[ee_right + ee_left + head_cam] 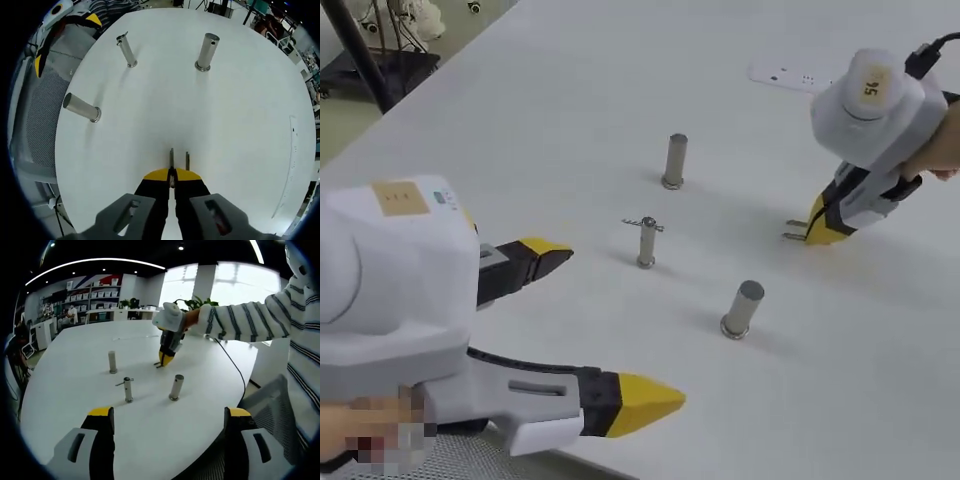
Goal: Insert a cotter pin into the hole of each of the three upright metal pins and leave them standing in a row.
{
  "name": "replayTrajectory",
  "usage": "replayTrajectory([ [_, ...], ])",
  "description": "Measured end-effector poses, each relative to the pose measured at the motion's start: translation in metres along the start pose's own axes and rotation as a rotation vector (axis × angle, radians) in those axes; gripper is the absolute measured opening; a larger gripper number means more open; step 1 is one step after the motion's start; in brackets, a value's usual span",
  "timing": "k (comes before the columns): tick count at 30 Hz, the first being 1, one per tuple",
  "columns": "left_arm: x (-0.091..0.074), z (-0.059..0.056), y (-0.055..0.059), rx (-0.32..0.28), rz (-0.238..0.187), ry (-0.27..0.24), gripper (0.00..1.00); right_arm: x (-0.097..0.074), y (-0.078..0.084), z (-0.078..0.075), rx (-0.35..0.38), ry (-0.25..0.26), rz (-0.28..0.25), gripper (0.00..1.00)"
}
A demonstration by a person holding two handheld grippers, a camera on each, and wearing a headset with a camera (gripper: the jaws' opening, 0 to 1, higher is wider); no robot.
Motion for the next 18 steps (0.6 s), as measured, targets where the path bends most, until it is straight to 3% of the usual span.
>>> replayTrajectory([
  [11, 0.002, -0.002, -0.006, 0.014, -0.003, 0.014, 0.89, 0.002, 0.005, -0.008, 0.072, 0.012, -0.009, 0.00],
  [18, 0.002, -0.005, -0.011, 0.007, -0.033, 0.029, 0.87, -0.007, 0.008, 0.000, 0.091, 0.032, -0.027, 0.00],
])
Point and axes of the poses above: the centre of the closed fingertips' face, and the gripper's own axes: x roughly forward along the fingers, z roughly to its left, y roughly out of its underside, the point moved 8 cm from there along -x, roughly backward along the fingers, and after that the axes turned 7 degrees about -x, right-handed, at the moved point
